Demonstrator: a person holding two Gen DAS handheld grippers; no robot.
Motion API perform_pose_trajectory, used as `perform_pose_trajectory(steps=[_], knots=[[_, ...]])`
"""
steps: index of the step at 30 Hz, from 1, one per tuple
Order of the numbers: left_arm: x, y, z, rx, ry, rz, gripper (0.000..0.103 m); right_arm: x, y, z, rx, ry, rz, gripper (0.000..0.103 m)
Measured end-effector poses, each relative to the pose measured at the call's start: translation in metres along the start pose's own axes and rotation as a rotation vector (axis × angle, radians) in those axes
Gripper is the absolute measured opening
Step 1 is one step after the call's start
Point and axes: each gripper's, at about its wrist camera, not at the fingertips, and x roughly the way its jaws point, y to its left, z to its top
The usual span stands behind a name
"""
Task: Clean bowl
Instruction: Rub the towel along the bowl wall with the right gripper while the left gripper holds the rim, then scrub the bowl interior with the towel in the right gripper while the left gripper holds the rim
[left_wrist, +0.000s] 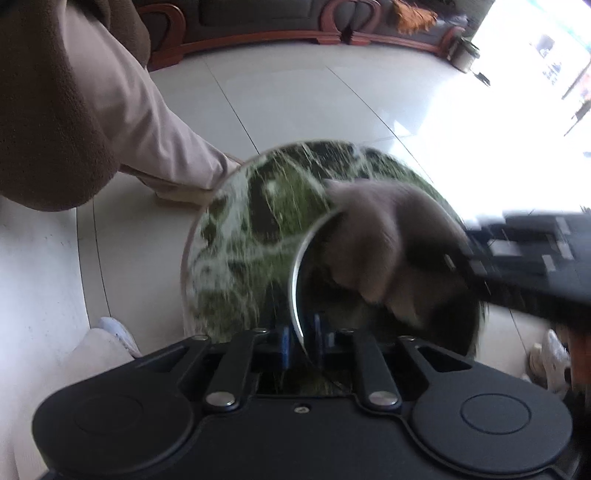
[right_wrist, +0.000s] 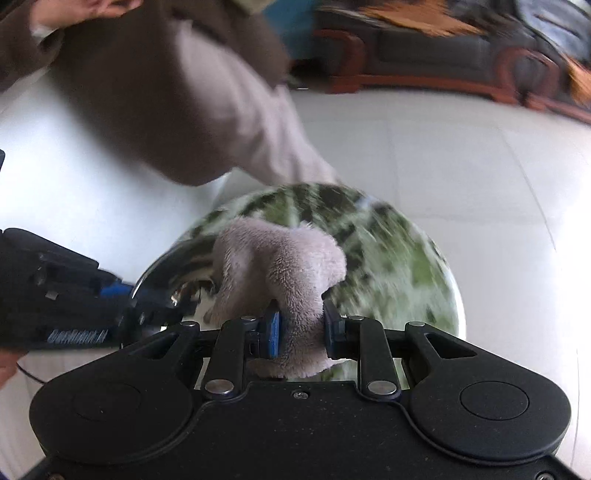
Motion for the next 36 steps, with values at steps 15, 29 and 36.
perform_pose_trajectory(steps=[15,29,36], knots=[[0.02,0.005,0.022,0.034,0.032,0.008,0.015,-0.001,0.022,0.041,-0.368,0.022,0.041,0.042],[0.02,0.005,0.019,-0.024,0.018,0.013,0.015,0.001,0.002,0.019,-0.183,0.07,0.04,0.017],[0.022,0.0,0.021,0.025,0.03,0.023,0.017,0.003,0.013,0.036,-0.281,0.064,0.032,0.017]])
